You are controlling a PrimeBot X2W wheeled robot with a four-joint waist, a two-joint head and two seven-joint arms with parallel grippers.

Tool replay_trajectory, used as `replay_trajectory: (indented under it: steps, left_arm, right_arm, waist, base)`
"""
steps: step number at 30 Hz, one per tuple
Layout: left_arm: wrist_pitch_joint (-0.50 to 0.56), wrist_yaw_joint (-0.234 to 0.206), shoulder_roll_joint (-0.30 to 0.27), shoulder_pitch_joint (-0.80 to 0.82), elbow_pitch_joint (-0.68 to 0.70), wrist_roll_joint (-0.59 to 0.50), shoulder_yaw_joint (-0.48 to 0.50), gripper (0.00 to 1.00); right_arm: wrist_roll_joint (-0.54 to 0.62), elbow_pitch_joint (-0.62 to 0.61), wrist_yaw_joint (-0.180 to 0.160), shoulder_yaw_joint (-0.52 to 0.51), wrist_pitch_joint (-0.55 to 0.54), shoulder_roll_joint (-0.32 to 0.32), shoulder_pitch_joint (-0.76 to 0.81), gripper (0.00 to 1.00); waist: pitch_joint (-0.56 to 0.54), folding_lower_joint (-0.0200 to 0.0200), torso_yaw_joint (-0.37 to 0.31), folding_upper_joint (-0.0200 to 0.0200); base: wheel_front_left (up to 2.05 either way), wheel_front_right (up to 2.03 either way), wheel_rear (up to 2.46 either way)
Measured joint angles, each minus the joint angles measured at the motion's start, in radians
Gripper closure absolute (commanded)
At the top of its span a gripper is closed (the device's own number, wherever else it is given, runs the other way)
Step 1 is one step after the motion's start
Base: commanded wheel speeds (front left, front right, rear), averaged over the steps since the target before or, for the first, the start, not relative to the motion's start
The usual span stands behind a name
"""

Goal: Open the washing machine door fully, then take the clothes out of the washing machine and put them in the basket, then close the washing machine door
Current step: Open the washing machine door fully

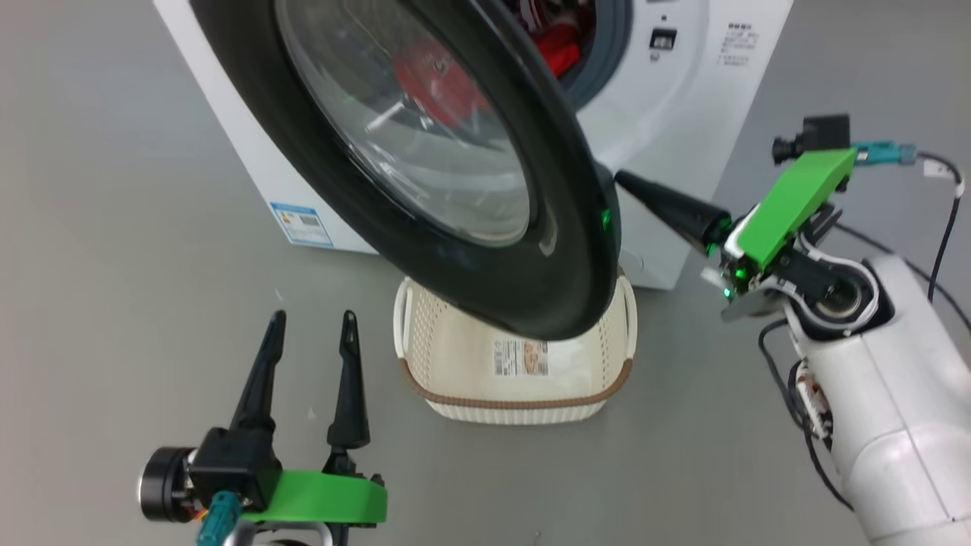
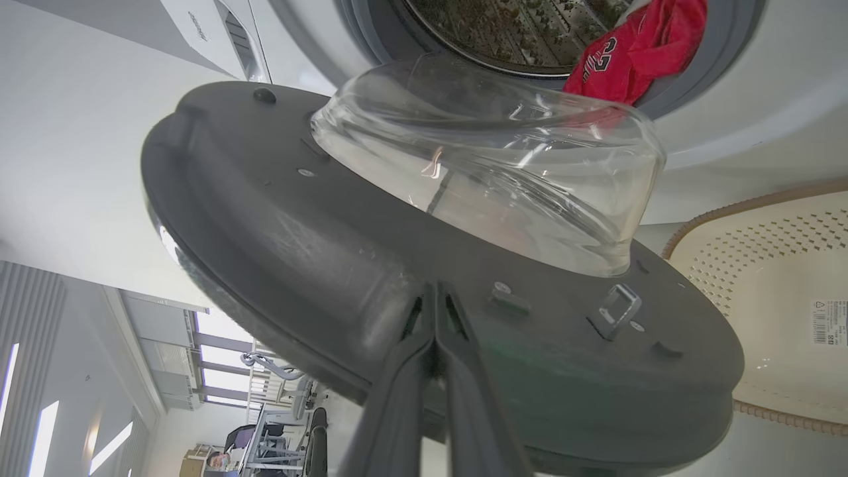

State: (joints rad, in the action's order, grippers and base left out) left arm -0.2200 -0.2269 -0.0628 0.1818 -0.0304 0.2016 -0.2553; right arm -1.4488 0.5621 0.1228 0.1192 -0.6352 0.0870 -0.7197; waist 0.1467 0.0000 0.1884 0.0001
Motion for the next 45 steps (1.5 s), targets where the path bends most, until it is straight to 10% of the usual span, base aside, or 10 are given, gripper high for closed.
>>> replay_trajectory:
  steps: [45]
  left_arm:
    - [0.035,-0.012,-0.049,-0.081,0.044,0.031,-0.002,0.0]
  right_arm:
    - [-0.101,0.002,0.001,0.205,0.054,-0.018,0.127,1.0]
  waist:
    - [-0.125,0.0,0.15,0.0]
  base:
    - [0.0,0.0,0.0]
